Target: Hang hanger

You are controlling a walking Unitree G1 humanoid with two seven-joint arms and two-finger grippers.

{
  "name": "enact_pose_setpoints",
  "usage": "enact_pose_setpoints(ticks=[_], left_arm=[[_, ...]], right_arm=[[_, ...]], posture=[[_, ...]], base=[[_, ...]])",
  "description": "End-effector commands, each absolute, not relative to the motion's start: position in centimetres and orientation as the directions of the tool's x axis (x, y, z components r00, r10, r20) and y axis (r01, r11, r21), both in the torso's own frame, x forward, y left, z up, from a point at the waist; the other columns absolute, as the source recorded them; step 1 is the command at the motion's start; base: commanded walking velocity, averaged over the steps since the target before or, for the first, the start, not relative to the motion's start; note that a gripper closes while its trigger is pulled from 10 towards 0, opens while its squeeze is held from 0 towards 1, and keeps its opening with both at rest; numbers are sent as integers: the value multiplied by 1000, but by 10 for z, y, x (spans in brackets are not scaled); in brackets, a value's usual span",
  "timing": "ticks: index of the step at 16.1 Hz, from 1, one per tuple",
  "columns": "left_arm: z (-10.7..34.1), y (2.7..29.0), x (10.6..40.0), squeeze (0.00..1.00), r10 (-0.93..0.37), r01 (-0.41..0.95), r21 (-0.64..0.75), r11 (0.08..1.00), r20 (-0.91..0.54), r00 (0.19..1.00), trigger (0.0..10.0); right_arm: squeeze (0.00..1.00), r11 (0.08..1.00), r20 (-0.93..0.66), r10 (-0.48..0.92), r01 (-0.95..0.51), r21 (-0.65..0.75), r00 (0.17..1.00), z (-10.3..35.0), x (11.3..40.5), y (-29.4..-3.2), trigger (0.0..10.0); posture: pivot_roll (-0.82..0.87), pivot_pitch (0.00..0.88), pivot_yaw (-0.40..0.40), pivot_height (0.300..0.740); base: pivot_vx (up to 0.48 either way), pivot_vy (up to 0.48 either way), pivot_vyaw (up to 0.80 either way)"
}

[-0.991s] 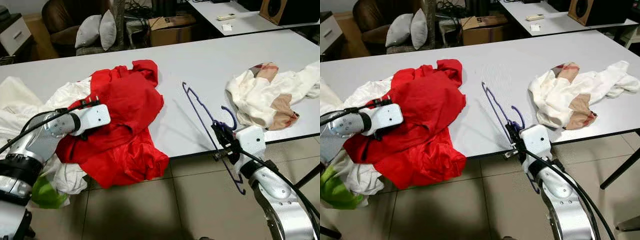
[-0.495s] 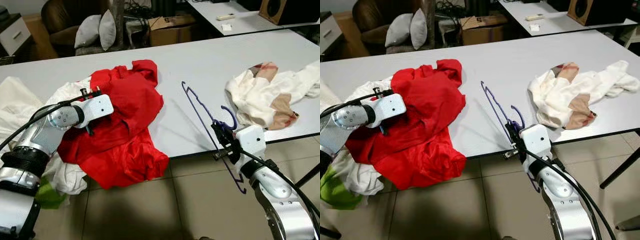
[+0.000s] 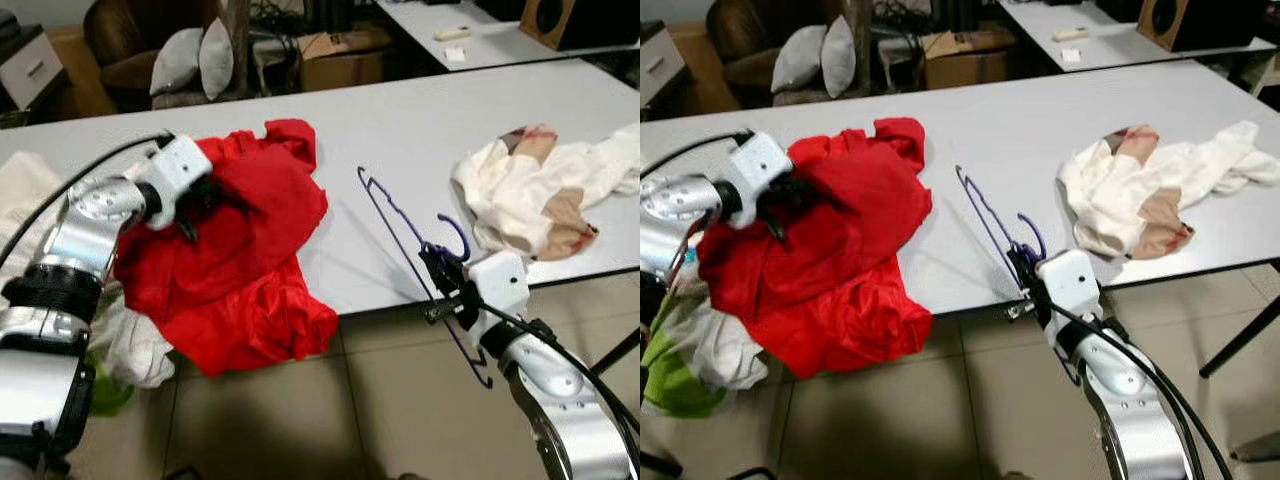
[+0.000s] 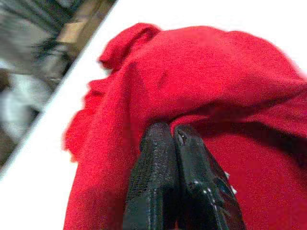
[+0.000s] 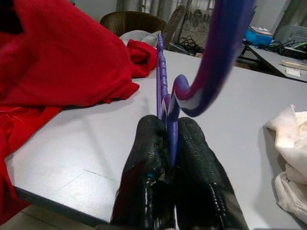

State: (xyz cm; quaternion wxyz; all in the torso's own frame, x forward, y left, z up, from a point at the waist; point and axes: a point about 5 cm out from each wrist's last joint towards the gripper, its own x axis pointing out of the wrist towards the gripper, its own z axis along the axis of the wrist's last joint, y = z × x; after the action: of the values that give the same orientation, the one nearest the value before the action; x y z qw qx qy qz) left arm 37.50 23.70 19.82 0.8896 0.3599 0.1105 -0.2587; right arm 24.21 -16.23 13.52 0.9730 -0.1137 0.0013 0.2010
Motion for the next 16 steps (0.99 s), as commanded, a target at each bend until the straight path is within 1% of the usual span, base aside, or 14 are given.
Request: enact_pose_setpoints(ticks=[1,2,3,4,5,6,9,10,12,13,16], left_arm=[[197,241,375,0,-343,522,635,569,-394,853,863],[194,238,374,0,-362,534,618,577,-393,846,10000],[190,232,372,745,-404,565,594,573,-395,825,10000],[190,229,371,1000,-424,575,592,565,-390,818,10000],[186,227,367,1000,-465,605,583,543,-392,794,10000],[183,227,364,1000,-477,627,579,520,-412,776,10000],[178,227,354,1000,-504,680,560,473,-461,730,10000],[177,228,351,1000,-497,679,573,459,-467,731,10000],[178,233,352,1000,-405,585,688,429,-432,806,10000],[175,232,353,1000,-379,546,704,454,-402,834,10000],[158,228,349,1000,-338,524,709,471,-404,850,10000]], right_arm=[[0,886,-50,404,-404,-226,913,134,243,-159,10000],[0,884,-51,408,-409,-226,912,134,243,-158,10000],[0,882,-52,412,-413,-226,910,134,243,-157,10000],[0,882,-52,413,-414,-225,909,134,243,-157,10000],[0,883,-54,412,-413,-223,910,134,243,-157,10000],[0,883,-54,412,-413,-222,910,133,242,-157,10000],[0,884,-55,410,-412,-221,910,133,242,-157,10000],[0,884,-55,410,-411,-220,910,133,242,-157,10000],[0,884,-54,411,-412,-220,910,133,242,-157,10000],[0,884,-51,411,-412,-219,910,134,242,-157,10000],[0,885,-50,411,-411,-219,910,134,242,-157,10000]], posture=[[-58,0,81,740],[-57,0,82,740],[-57,0,82,740],[-56,0,82,740],[-55,0,82,740],[-55,0,84,740],[-56,0,85,740],[-55,0,84,740],[-54,0,83,740],[-55,0,85,740],[-57,0,86,740]], base=[[0,0,0],[0,0,0],[0,0,0],[0,0,0],[0,0,0],[0,0,0],[0,0,0],[0,0,0],[0,0,0],[0,0,0],[0,0,0]])
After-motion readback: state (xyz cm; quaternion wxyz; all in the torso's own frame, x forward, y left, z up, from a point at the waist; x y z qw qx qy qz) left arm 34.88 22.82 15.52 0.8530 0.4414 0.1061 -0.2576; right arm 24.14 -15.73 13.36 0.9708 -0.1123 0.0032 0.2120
